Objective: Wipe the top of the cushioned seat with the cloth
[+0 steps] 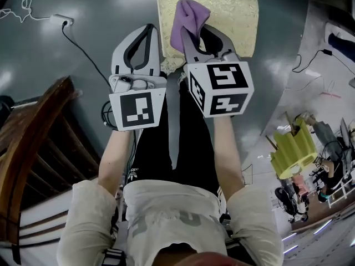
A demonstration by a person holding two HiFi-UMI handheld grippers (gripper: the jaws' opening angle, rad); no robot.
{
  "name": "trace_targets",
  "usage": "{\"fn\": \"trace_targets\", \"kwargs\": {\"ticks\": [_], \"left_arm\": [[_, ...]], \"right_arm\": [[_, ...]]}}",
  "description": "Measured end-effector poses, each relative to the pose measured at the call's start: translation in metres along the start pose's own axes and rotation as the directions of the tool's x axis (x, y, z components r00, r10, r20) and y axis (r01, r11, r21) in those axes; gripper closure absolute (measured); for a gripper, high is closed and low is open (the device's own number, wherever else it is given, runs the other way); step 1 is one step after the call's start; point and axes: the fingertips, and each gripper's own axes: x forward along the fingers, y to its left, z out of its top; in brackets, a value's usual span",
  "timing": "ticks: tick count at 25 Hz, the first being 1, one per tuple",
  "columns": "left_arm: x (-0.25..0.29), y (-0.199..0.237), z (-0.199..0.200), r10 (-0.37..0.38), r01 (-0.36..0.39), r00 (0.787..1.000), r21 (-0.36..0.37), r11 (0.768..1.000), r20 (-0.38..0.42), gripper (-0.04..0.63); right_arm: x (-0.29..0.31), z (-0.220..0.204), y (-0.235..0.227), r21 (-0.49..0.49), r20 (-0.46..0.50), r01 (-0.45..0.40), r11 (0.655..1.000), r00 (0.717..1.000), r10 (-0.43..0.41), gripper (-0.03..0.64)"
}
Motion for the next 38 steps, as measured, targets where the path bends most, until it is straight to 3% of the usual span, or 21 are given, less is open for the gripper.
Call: {"fn": "trace_targets", "kwargs": {"ticks": [5,8,10,24,34,38], "left_arm": [[-0.002,0.006,-0.008,0.009,-0.009,1.0,0.011,1.0,-0.016,0.589],[-0.004,0.006,-0.008,0.02,-0.02,1.0,0.013,1.0,-0.007,0.589],[-0.006,0.005,-0.009,0.02,-0.02,1.0,0.018,1.0,-0.009,0.589],[-0.003,0.005,-0.013,0.032,-0.032,0.999,0.017,0.999,-0.024,0.589],[0.006,-0.016,-0.015,-0.002,0.003,1.0,0.021,1.0,-0.018,0.589],[0.011,-0.025,-0.014,-0.013,0.013,1.0,0.036,0.999,-0.013,0.589]], "right_arm": [[0.086,-0.073,0.016,-0.063,-0.183,-0.073,0.995,0.981,0.061,0.528],[0.123,-0.104,0.012,-0.137,-0.274,-0.077,0.988,0.961,0.037,0.528],[0.131,-0.111,0.005,-0.13,-0.304,-0.064,0.989,0.952,0.022,0.528],[0.124,-0.11,-0.014,-0.174,-0.319,-0.038,0.984,0.947,-0.02,0.526],[0.076,-0.115,-0.129,-0.239,-0.323,0.132,0.962,0.923,-0.207,0.527],[0.052,-0.118,-0.177,-0.265,-0.335,0.218,0.939,0.892,-0.302,0.527]]}}
